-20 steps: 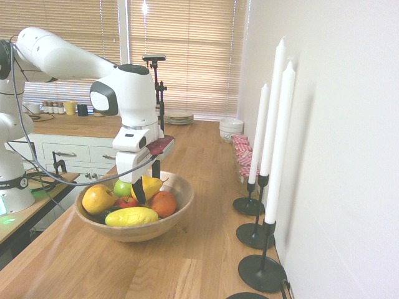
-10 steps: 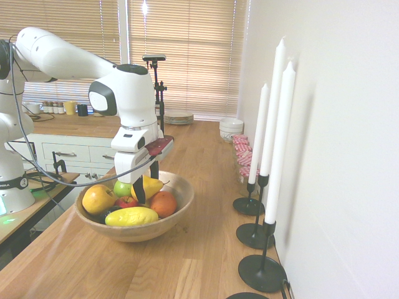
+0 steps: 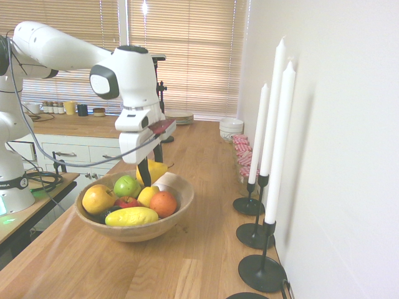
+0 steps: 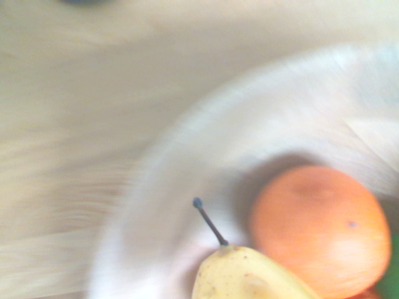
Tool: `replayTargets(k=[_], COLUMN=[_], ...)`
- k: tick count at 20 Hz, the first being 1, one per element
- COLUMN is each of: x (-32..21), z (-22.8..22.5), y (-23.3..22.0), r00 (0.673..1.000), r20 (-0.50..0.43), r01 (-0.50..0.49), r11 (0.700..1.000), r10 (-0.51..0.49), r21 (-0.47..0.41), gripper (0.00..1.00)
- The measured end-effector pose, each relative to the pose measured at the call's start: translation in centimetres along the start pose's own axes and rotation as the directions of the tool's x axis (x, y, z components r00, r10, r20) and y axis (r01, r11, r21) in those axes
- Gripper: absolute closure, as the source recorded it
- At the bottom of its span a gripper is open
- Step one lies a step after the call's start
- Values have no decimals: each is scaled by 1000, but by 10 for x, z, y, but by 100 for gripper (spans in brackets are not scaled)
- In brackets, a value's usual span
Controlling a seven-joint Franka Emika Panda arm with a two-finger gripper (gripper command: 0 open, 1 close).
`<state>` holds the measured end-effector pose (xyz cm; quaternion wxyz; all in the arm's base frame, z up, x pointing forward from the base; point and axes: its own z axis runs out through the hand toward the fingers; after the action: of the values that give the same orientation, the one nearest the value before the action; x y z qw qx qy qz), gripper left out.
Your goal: Take pear out of the basket
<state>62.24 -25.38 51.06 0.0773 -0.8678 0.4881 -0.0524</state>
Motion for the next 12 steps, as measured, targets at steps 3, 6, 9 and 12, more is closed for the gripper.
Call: replayTargets(k=[3,6,9,12], x=[-35,-86,-141,-183], z=[-18,-18,-9,8], y=[-36,-86,-131,-159], r00=[999,996,990,984], r20=[-6,-8,-7,1], r01=[34,86,139,176], r11=[999,996,990,984], r10=[-33,-86,-139,-176], r21=[17,8,-14,-40], gripper=[100,100,100,100])
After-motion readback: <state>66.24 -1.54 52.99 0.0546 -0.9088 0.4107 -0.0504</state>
